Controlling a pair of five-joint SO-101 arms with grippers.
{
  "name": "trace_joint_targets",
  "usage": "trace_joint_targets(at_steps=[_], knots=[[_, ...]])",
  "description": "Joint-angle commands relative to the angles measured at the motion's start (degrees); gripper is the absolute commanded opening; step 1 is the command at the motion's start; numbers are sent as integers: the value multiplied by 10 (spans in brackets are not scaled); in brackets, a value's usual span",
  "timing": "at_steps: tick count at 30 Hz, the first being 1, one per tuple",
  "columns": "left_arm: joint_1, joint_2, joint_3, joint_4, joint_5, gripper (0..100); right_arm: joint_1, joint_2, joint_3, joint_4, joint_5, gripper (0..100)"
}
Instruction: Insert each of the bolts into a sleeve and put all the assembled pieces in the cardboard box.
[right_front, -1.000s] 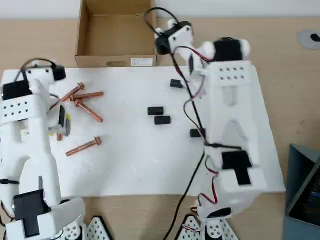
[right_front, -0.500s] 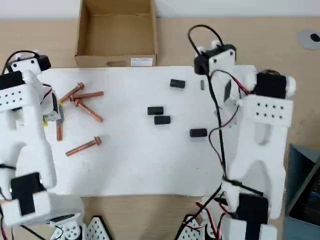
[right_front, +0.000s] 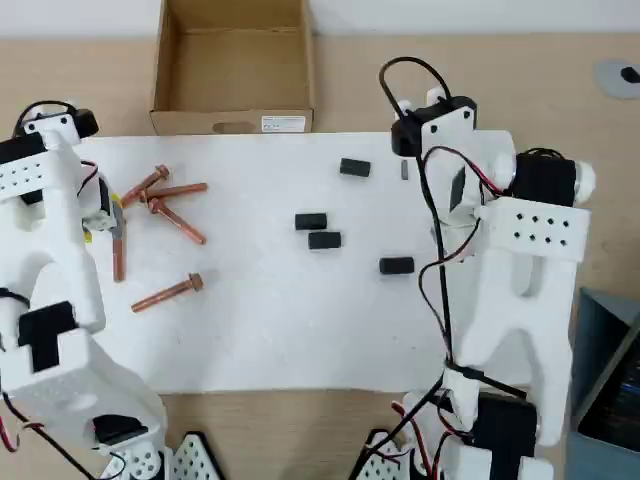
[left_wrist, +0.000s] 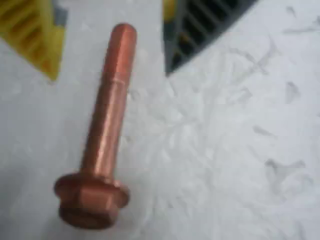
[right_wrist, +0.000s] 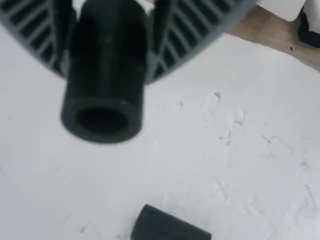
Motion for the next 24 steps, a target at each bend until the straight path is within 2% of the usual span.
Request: trace_joint_targets(at_steps=[1, 18, 24], knots=[[-2, 14, -30, -20, -5, 157, 7, -28, 1, 10, 2, 10], [0, 113, -30, -101, -1, 153, 7, -27, 1, 10, 2, 10], [16, 131, -30, -105, -1, 19, 6, -27, 2, 10, 2, 10]])
